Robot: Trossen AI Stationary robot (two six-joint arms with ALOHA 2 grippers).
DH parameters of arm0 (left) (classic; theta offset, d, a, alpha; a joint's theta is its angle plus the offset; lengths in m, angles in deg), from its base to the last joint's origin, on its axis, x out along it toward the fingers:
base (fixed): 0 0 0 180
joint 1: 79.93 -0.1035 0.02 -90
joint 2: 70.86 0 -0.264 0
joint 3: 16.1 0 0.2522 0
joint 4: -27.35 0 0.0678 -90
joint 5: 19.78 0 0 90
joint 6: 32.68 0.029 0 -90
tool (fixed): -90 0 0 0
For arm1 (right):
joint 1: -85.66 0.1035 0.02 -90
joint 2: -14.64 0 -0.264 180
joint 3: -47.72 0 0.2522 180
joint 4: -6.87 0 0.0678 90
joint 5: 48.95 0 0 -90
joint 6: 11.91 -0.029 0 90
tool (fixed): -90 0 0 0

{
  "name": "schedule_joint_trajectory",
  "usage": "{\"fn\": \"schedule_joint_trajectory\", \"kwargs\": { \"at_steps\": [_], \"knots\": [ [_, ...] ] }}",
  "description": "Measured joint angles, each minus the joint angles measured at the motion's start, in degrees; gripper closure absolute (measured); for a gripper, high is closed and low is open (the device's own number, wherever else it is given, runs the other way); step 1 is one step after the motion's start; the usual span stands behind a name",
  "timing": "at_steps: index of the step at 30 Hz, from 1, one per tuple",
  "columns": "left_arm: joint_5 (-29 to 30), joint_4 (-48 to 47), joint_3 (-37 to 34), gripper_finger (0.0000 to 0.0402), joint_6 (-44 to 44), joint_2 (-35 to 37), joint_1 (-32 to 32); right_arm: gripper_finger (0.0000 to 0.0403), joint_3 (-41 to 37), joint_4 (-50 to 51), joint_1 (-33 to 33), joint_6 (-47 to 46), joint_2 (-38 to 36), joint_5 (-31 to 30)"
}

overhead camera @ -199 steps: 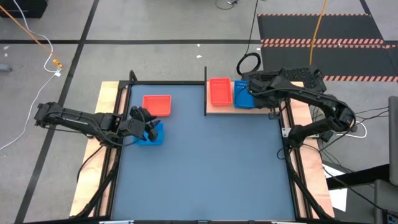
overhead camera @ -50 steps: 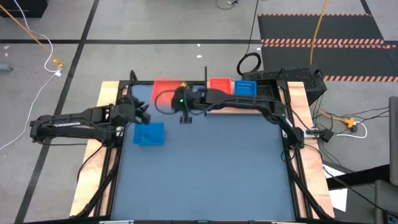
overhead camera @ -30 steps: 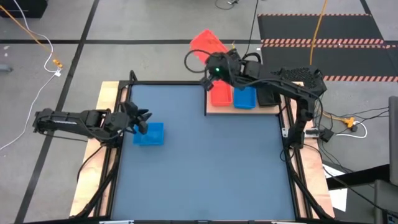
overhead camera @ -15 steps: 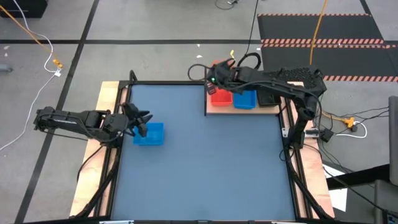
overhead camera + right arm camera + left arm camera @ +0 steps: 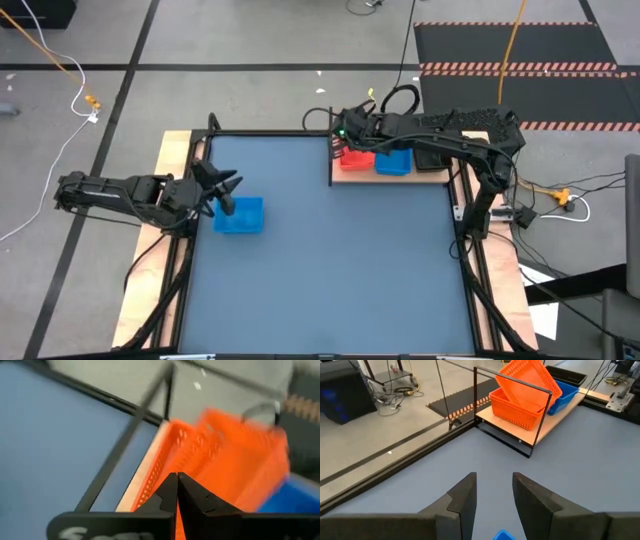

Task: Stack baskets on shelf by color
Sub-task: Adjust the orange basket

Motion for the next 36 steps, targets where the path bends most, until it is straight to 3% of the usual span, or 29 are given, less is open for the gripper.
{"fn": "schedule_joint_trajectory", "kwargs": {
  "at_steps": [6,11,17,22,25,30,36],
  "knots": [
    [-0.02,-0.74,0.00,0.0275,-0.50,0.00,0.02,0.0391,0.07,0.99,0.77,33.93,-3.90,-0.02],
    [-0.49,-1.28,0.00,0.0275,-2.34,-0.07,0.02,0.0358,0.07,6.35,1.95,46.10,-4.58,1.74],
    [-1.27,-1.84,0.00,0.0275,-4.03,-0.07,0.12,0.0290,0.07,5.28,3.84,47.06,-3.13,9.24],
    [-1.27,-1.88,0.00,0.0275,-4.22,-0.46,0.94,0.0252,0.07,4.66,6.20,53.98,0.54,10.55],
    [-1.27,-2.08,0.00,0.0275,-4.25,-0.76,1.44,0.0244,0.06,4.78,6.74,56.86,3.29,10.00],
    [-1.27,-2.19,0.00,0.0275,-3.95,-0.83,1.79,0.0244,0.04,6.26,6.78,57.41,6.36,2.84],
    [-1.27,-2.19,0.00,0.0275,-3.79,-0.83,1.77,0.0245,0.04,12.38,6.11,56.28,8.61,2.86]
  ]
}}
